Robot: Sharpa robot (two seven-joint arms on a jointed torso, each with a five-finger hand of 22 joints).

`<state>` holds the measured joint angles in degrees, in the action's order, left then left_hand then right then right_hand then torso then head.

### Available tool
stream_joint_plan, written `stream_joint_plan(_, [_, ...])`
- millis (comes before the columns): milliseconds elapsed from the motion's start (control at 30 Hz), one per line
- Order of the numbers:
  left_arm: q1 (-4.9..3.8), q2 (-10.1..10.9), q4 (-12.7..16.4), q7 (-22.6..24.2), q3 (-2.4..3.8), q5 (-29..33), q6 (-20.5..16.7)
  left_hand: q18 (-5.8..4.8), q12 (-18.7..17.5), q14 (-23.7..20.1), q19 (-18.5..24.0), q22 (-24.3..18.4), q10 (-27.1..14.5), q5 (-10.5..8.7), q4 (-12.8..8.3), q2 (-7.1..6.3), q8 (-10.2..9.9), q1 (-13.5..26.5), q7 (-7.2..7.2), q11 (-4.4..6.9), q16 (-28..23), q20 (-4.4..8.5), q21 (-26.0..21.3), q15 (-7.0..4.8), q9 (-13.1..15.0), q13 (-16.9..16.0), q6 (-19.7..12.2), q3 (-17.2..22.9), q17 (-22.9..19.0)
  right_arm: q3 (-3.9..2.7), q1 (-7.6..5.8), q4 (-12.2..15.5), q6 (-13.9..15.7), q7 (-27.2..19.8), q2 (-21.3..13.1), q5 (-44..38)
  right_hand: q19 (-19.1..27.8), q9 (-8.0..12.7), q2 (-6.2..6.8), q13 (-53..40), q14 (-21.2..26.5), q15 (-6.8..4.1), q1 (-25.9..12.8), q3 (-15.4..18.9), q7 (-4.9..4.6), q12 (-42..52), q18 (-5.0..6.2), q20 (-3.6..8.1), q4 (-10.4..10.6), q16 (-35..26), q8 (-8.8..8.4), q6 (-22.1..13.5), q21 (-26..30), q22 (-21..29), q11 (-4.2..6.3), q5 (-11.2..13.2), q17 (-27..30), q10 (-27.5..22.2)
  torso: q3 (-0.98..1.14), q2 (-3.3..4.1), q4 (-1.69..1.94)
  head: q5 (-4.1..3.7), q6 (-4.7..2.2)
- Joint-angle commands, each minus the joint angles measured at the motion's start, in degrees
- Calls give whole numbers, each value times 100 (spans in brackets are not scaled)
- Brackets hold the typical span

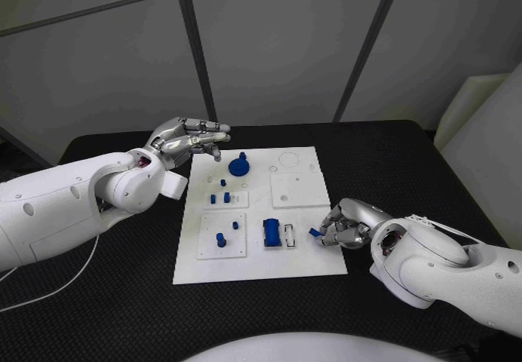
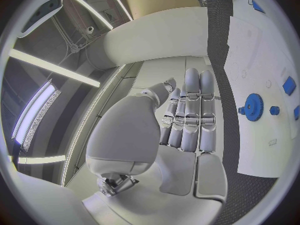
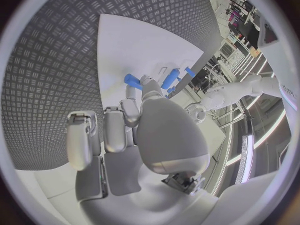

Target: Assemble the parts on the task board

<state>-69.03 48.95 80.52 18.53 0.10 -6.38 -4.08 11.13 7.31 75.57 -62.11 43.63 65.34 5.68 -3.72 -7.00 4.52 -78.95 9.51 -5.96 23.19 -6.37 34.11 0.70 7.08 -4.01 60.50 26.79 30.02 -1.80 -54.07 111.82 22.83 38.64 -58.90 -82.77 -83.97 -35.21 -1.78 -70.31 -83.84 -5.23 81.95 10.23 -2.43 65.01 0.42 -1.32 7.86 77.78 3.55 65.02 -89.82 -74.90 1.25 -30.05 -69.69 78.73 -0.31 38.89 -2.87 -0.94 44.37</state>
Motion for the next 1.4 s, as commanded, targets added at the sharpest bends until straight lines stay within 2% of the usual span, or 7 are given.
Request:
stream_joint_plan(33, [-7,2,15,13,4,25,50,-66,39,9,19,-8,-40,2,-7,29,-19,17,11,5,-27,-15,-23,11,-9,0,0,-22,-2,-6,-33,47,456,-154,59,736,-603,-7,-131,5,-236,-41,98,-11,17,-1,-42,50,16,-29,20,2,-18,-1510,69,-26,-10,30,-7,9,0,7,2])
stream_joint_plan(300, [-7,8,26,16,4,25,52,-66,39,9,19,-8,-40,2,-7,29,-19,17,11,5,-27,-15,-23,11,-9,0,0,-22,-2,-8,-58,-41,456,-169,270,913,-603,-18,-125,-3,-241,-41,25,10,21,10,-42,51,65,-20,33,31,-18,-1510,70,-40,-27,43,-11,6,-9,5,20])
stream_joint_plan(400, [-7,7,25,17,4,25,53,-66,39,9,19,-8,-40,2,-7,29,-19,17,11,5,-27,-15,-23,11,-9,0,0,-22,-2,-8,-60,-118,405,-152,380,930,-603,-28,-125,-9,-244,-44,-32,27,29,18,-42,53,108,-14,41,55,-18,-1510,75,-39,-38,53,-4,3,-9,17,31])
stream_joint_plan(500, [-7,5,25,18,4,25,56,-66,39,9,19,-8,-40,2,-7,29,-19,17,11,5,-27,-15,-23,11,-9,0,0,-22,-2,-9,-61,-202,294,-98,487,937,-603,-47,-117,-13,-246,-49,-160,72,42,24,-42,56,209,-12,51,97,-18,-1510,85,-25,-43,65,-11,6,4,18,37])
stream_joint_plan(767, [-7,10,25,18,4,25,58,-66,39,9,19,-8,-40,2,-7,29,-19,17,11,5,-27,-15,-23,11,-9,0,0,-22,-2,-11,-61,-365,254,-30,729,791,-603,-112,-127,-43,-255,-66,-430,164,72,63,-42,71,495,7,73,196,-18,-1510,107,7,-76,100,1,1,-9,59,48])
stream_joint_plan(1067, [-7,1,23,12,4,25,59,-66,39,9,19,-8,-40,2,-7,29,-19,17,11,5,-27,-15,-23,11,-9,0,0,-22,-2,-13,-62,-579,95,70,952,713,-603,-143,-131,-56,-260,-73,-505,190,80,78,-42,78,616,19,74,224,-18,-1510,114,11,-95,112,1,0,-13,66,61])
stream_joint_plan(1400, [-7,-4,15,6,4,25,62,-66,39,9,19,-8,-40,2,-7,29,-19,17,11,5,-27,-15,-23,11,-9,0,0,-22,-2,-14,-62,-612,-90,85,1068,702,-603,-158,-124,-59,-261,-76,-520,199,88,80,-42,81,653,21,79,245,-18,-1510,118,11,-98,114,3,-3,-9,82,82])
